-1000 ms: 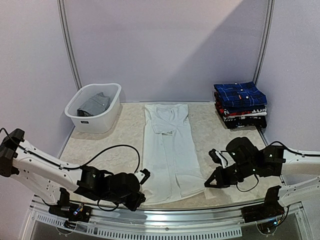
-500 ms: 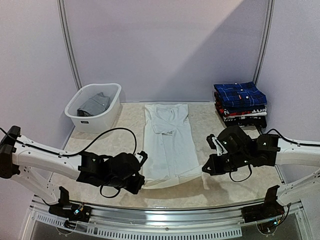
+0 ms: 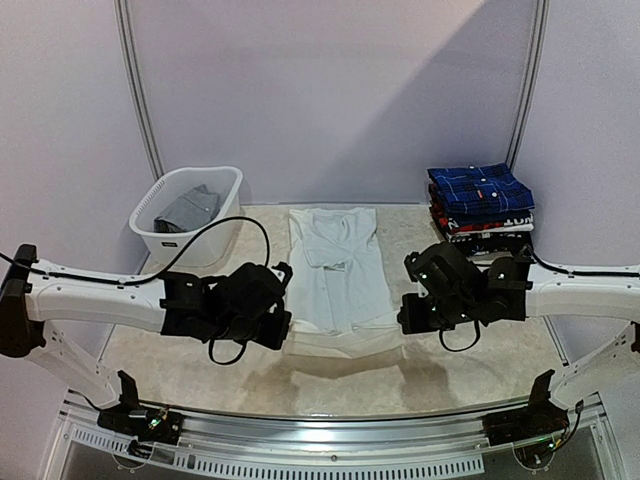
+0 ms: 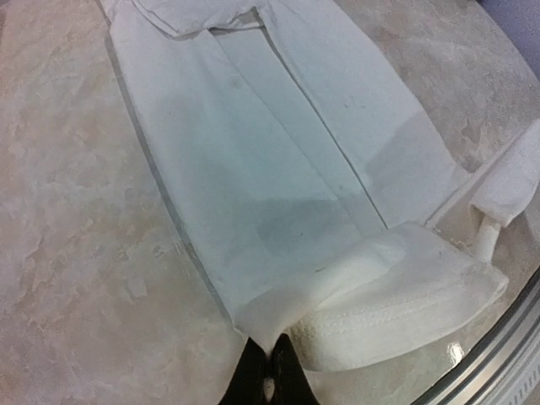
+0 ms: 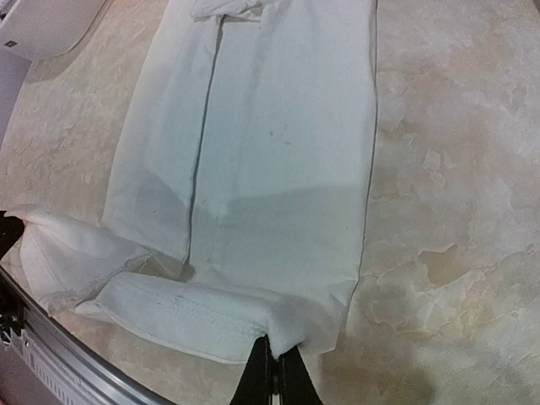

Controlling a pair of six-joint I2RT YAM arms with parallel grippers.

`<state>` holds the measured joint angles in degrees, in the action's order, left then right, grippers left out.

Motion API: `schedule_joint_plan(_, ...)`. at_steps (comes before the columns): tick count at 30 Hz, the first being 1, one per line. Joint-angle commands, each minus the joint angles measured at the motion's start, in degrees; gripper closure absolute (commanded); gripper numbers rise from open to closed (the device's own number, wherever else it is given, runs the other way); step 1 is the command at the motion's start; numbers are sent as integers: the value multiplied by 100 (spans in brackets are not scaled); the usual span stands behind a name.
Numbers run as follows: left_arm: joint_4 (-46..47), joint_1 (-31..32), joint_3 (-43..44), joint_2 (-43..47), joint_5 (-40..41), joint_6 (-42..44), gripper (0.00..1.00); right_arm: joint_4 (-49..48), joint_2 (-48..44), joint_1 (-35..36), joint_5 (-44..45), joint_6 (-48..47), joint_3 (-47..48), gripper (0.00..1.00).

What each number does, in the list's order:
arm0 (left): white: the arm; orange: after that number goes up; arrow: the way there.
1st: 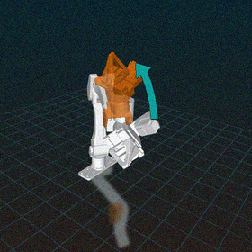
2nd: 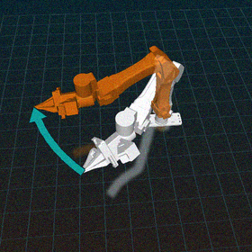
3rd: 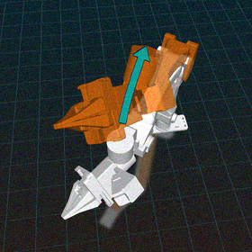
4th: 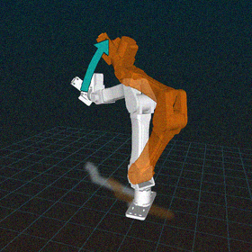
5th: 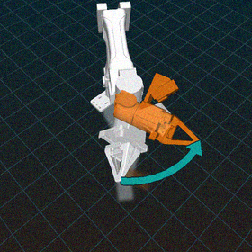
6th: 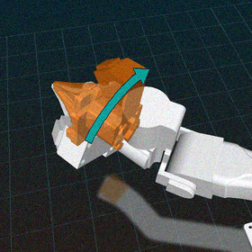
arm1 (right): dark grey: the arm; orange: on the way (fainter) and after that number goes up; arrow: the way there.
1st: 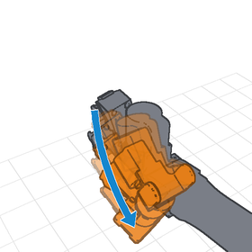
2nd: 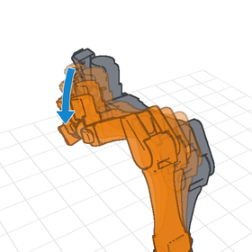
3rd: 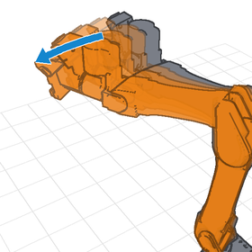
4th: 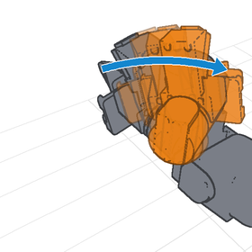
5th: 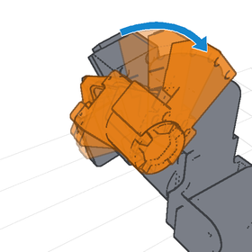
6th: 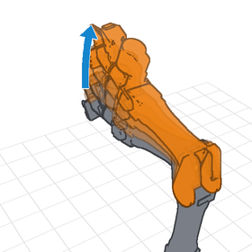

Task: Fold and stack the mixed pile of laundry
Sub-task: Fold the rectangle-folded T-shirt at the center of the board.

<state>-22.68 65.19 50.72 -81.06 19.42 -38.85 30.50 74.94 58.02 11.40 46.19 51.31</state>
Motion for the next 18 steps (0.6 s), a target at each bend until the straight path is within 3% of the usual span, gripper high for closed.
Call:
schedule_joint_plan(1, -372, -198, 415, -271, 465, 295, 100, 49, 311, 22, 870, 10, 434, 100)
schedule_joint_plan(11, -508, -727, 1016, -785, 679, 564, 100, -358, 910, -164, 1660, -13, 818, 100)
schedule_joint_plan(18, -290, -1239, 1291, -1024, 495, 887, 100, -1083, 1287, -553, 1575, -571, 868, 100)
